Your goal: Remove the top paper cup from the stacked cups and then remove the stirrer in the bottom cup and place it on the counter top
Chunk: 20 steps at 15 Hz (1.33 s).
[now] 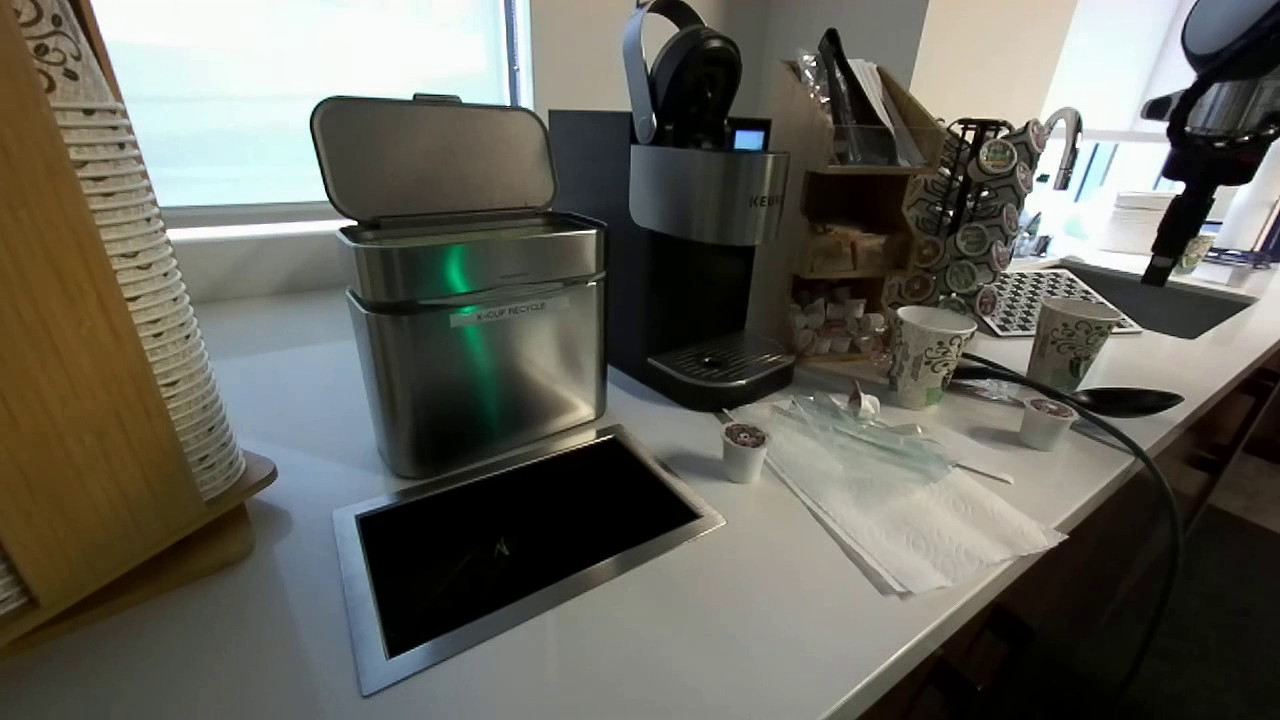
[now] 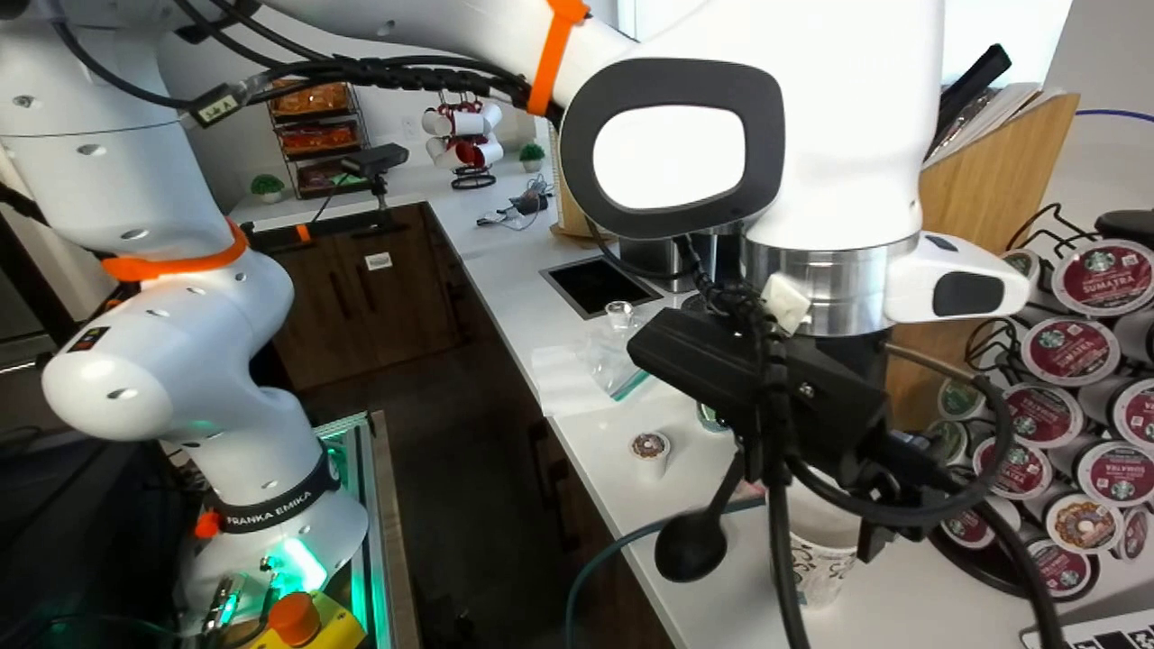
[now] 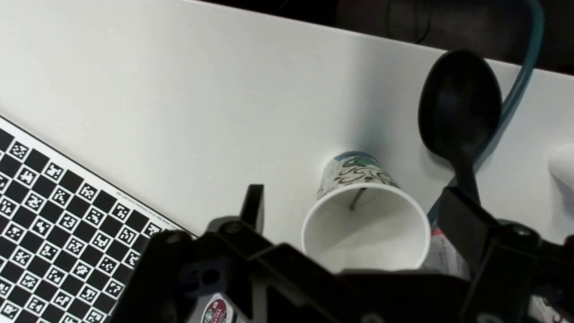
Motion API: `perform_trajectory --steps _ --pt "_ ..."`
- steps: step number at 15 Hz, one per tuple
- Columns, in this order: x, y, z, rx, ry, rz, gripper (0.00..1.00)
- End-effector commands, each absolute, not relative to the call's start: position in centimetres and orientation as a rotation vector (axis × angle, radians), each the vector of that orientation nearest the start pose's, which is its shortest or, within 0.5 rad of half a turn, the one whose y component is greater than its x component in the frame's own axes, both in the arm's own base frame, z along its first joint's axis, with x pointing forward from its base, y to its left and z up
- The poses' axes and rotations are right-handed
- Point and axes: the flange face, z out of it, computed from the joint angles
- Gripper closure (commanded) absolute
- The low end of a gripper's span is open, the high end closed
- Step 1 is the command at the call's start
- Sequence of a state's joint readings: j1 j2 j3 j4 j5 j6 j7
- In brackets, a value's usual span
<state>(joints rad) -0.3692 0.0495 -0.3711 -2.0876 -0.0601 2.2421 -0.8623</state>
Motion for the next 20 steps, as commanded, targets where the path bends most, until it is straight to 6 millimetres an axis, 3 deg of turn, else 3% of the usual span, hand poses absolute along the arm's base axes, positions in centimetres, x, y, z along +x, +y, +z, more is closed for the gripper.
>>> perform_trajectory --steps 1,7,11,14,15,16,17,18,19,20 --pt "41.9 -38.4 41.4 -3.259 -0.254 -0.042 0.00" --pt "44.4 -38.2 40.3 -3.149 -0.434 -0.193 0.00" --pt "45.1 -38.9 38.9 -3.102 -0.489 -0.189 0.08" --pt "45.4 -39.1 37.6 -3.086 -0.511 -0.165 0.23" --pt "45.7 -39.1 37.2 -3.084 -0.518 -0.159 0.24" --pt "46.0 -39.1 37.0 -3.084 -0.519 -0.158 0.27" --pt "46.1 -39.1 37.1 -3.085 -0.520 -0.156 0.35" --pt "46.4 -39.0 37.2 -3.086 -0.526 -0.160 0.33" --pt "46.4 -38.9 37.5 -3.085 -0.533 -0.164 0.40" --pt "46.5 -38.9 37.8 -3.088 -0.536 -0.168 0.36"
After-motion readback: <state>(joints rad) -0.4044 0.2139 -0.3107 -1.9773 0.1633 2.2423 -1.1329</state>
